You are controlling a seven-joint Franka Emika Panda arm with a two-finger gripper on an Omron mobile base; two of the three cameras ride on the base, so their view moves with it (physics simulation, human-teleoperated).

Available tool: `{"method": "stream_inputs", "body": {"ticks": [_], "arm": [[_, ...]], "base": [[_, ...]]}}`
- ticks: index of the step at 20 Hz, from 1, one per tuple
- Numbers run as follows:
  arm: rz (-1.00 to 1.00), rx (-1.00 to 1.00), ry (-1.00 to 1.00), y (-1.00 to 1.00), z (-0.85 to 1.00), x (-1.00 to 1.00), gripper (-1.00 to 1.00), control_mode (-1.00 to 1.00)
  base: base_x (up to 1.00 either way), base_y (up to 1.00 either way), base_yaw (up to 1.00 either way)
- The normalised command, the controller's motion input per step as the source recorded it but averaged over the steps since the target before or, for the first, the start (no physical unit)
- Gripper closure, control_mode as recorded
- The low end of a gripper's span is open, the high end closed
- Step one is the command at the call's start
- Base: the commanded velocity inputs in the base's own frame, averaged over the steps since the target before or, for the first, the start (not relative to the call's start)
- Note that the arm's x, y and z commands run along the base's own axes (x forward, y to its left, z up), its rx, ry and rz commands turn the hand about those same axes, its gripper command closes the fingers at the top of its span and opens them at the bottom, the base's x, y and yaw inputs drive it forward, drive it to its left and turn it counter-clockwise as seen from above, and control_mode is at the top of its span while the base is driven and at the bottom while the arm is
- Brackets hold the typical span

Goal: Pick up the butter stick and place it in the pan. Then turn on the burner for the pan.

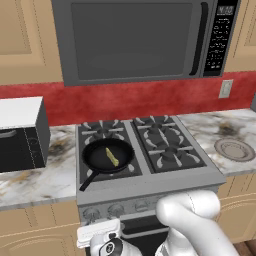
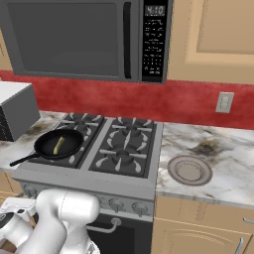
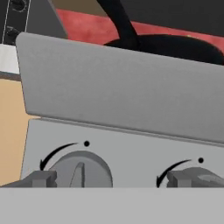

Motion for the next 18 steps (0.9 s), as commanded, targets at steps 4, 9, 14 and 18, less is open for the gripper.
{"method": "stream_inputs", "body": {"ticks": [4,9,14,18], "arm": [[0.0,0.0,0.0,0.04,-0.14,0.1,-1.0,-1.0],[0.0,0.0,0.0,0.05,-0.12,0.09,-1.0,-1.0],[0.0,0.0,0.0,0.09,-0.1,0.11,-1.0,-1.0],[0.0,0.0,0.0,0.1,-0.05,0.15,-1.0,-1.0]], "base": [[0.0,0.0,0.0],[0.0,0.0,0.0],[0.0,0.0,0.0],[0.0,0.0,0.0]]}}
